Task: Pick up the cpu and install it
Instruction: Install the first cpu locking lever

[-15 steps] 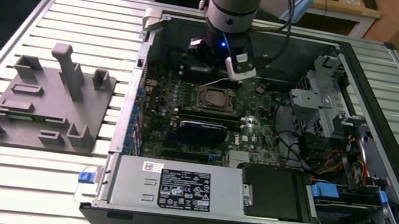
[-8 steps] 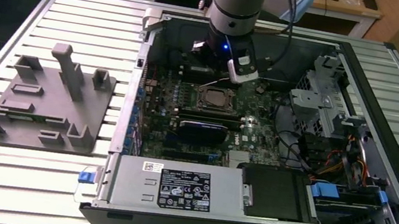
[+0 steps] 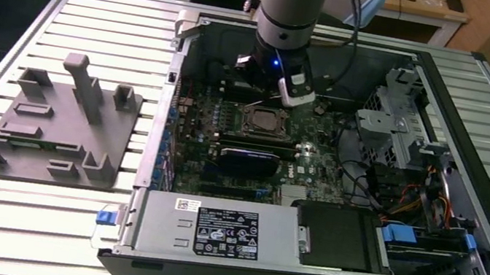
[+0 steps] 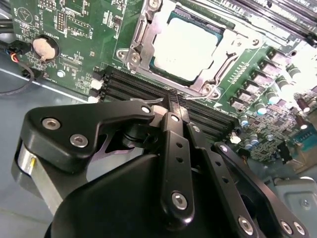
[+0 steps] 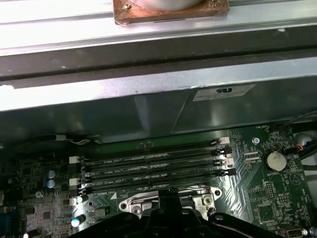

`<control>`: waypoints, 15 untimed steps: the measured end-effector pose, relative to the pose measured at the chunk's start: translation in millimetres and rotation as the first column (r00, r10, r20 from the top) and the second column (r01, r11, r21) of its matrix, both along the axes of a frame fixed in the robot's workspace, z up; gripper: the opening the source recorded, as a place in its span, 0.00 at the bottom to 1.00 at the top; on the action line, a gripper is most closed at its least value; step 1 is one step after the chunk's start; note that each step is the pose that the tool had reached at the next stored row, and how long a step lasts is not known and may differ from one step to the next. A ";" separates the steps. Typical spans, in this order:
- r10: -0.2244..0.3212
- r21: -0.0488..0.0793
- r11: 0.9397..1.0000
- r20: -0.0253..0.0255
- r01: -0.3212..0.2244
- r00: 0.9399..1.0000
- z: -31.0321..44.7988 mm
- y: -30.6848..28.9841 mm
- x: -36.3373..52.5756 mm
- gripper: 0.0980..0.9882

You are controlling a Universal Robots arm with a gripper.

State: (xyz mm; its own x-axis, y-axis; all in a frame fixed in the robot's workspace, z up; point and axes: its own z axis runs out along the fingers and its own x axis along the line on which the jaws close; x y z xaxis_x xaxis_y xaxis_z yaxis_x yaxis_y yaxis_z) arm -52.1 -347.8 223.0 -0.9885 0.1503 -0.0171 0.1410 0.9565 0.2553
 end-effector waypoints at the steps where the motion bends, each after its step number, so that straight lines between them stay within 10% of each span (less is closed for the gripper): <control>1: 0.000 0.000 1.000 0.002 0.000 1.000 -0.8 0.0 0.0 0.01; 8: 0.000 0.000 1.000 0.005 0.000 1.000 -1.7 0.0 0.0 0.01; 15: -0.027 0.001 1.000 0.045 0.027 0.999 -4.3 0.0 -0.2 0.01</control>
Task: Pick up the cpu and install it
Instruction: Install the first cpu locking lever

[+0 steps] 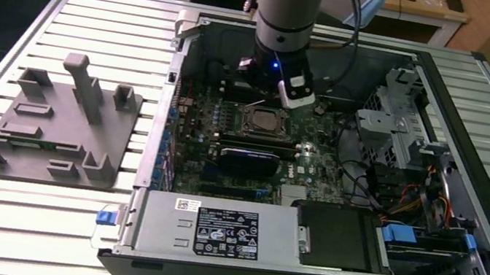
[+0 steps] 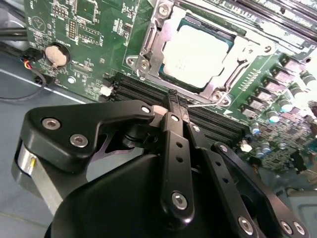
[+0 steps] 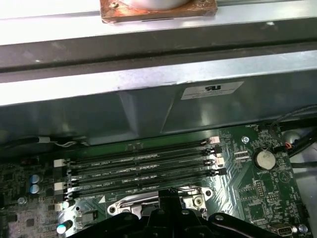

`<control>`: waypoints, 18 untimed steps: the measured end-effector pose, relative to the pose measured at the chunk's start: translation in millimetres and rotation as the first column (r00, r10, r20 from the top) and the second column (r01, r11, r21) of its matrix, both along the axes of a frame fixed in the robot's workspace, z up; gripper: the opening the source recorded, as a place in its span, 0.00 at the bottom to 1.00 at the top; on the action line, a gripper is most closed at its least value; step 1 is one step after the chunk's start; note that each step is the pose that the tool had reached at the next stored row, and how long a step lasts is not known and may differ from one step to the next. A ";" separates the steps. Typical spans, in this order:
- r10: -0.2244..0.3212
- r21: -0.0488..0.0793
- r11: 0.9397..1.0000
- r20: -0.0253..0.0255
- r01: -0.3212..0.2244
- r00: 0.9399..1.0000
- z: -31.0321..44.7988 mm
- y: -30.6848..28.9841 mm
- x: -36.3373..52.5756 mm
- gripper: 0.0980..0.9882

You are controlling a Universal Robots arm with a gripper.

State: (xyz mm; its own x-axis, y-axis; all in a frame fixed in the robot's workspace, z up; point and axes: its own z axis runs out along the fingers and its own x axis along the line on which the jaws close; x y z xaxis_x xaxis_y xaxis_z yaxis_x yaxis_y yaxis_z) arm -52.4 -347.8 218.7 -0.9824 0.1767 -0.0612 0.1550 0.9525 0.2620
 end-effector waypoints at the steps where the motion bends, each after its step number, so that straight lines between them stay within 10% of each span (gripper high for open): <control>1: -0.002 0.000 1.000 0.003 0.002 1.000 -0.4 0.0 -0.8 0.01; 13: -0.008 -0.006 1.000 0.043 0.008 0.999 -5.0 2.6 -6.8 0.01; 18: -0.010 -0.016 1.000 0.050 0.010 0.999 -7.3 7.3 -8.3 0.01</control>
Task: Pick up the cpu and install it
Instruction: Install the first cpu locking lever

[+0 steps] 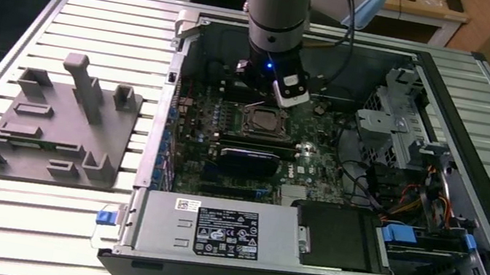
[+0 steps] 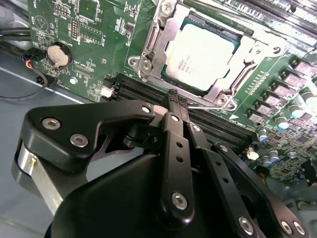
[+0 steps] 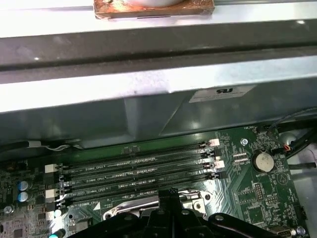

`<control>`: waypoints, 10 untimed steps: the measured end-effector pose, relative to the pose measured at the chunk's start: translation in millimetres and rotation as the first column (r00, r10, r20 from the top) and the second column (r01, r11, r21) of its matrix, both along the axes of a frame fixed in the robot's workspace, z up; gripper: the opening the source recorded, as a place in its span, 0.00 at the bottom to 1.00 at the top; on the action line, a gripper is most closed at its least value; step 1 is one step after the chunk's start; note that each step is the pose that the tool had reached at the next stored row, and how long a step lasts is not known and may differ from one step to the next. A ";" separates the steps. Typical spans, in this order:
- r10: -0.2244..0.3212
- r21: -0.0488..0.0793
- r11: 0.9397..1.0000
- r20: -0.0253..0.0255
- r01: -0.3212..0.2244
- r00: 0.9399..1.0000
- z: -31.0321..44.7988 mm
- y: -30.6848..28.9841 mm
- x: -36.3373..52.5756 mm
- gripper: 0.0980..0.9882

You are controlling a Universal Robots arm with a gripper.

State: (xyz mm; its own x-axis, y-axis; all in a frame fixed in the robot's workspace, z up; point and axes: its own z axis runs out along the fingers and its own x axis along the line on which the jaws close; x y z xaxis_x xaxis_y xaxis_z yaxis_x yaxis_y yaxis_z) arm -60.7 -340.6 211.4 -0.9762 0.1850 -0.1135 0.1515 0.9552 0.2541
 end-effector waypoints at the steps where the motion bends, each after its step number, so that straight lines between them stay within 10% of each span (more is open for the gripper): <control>1: 0.000 -0.003 1.000 0.000 0.000 1.000 -0.6 0.9 0.0 0.01; 10: -0.025 -0.033 0.999 0.002 0.025 1.000 -5.2 7.1 0.0 0.01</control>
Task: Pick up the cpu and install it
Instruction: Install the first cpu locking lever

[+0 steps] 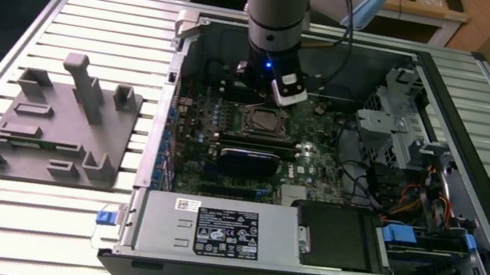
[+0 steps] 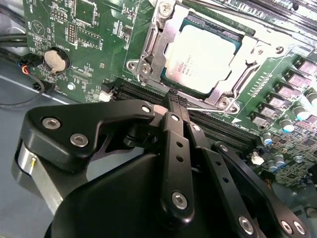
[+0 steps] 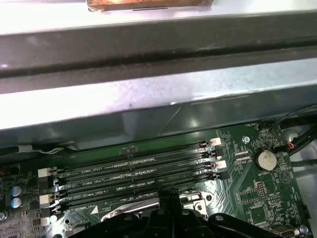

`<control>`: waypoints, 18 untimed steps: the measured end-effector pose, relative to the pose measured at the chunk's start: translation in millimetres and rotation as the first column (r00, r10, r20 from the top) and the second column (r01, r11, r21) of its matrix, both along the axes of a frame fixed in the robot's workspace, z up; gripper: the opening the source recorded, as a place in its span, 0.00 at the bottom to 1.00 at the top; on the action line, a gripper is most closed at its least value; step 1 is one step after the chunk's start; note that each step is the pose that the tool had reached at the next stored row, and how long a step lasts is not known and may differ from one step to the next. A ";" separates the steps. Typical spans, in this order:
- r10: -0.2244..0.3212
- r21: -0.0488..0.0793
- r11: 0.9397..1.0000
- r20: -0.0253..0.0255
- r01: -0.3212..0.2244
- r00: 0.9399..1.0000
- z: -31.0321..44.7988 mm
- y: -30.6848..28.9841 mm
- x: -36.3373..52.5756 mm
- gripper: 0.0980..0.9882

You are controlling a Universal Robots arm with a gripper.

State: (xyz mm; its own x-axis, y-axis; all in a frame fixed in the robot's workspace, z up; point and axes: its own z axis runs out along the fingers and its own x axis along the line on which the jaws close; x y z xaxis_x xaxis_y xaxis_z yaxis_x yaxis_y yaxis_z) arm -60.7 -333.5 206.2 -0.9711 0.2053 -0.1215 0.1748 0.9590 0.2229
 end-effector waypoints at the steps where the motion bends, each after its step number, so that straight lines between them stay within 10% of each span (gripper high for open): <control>1: -0.004 -0.003 1.000 0.000 0.004 1.000 -0.4 0.5 0.0 0.01; 18: -0.065 -0.038 0.997 0.001 0.065 0.998 -7.0 13.4 0.0 0.01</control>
